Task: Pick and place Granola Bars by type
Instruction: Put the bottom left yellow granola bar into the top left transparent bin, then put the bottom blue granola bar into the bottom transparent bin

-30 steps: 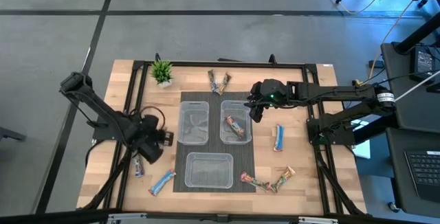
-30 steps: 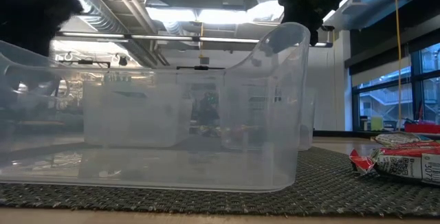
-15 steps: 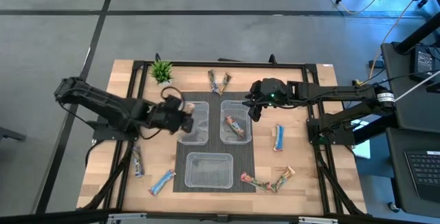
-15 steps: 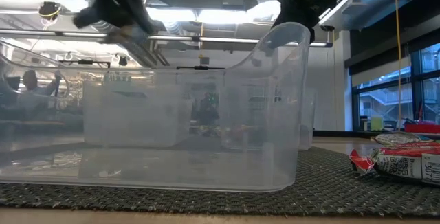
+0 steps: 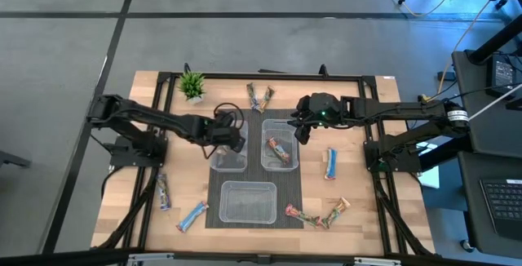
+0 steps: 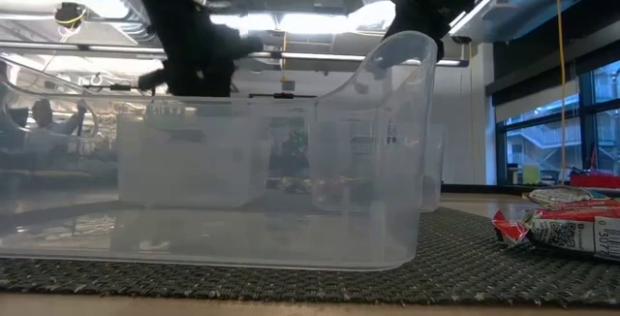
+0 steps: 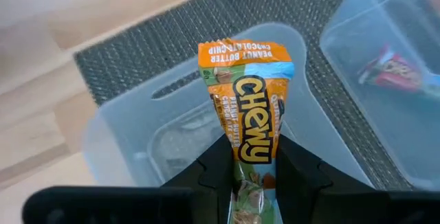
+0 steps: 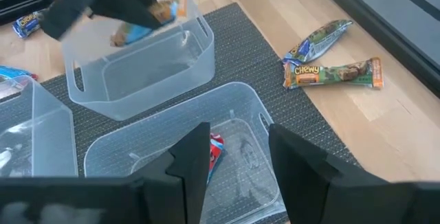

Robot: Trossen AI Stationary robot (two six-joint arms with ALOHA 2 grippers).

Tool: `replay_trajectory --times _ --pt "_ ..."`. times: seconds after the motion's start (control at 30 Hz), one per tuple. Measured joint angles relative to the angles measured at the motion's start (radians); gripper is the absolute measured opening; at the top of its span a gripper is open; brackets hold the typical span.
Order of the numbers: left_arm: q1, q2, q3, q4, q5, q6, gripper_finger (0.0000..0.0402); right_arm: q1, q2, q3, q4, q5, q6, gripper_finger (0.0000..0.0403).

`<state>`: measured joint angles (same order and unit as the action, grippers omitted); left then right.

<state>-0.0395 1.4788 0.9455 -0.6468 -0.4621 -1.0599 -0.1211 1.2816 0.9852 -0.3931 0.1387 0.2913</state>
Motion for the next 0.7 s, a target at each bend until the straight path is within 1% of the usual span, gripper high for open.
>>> replay_trajectory --times 0.2,0.3,0.43,0.57,0.7 --pt "0.024 0.071 0.000 0.009 0.060 0.000 0.0079 0.000 0.000 0.000 -0.001 0.000 -0.003 0.0152" --pt "0.032 0.086 0.000 0.016 0.099 0.000 0.0080 0.000 0.000 0.000 -0.001 0.000 -0.006 0.0152" --pt "0.037 0.093 0.000 0.023 0.115 -0.002 0.0086 0.000 0.000 0.000 -0.001 0.000 -0.007 0.0152" --pt "0.036 0.093 0.000 0.024 0.116 0.000 0.0101 0.000 0.000 0.000 -0.001 0.000 -0.008 0.0152" --pt "0.036 0.086 0.000 0.020 0.138 0.000 0.0127 0.000 0.000 0.000 -0.001 0.000 -0.009 0.0152"
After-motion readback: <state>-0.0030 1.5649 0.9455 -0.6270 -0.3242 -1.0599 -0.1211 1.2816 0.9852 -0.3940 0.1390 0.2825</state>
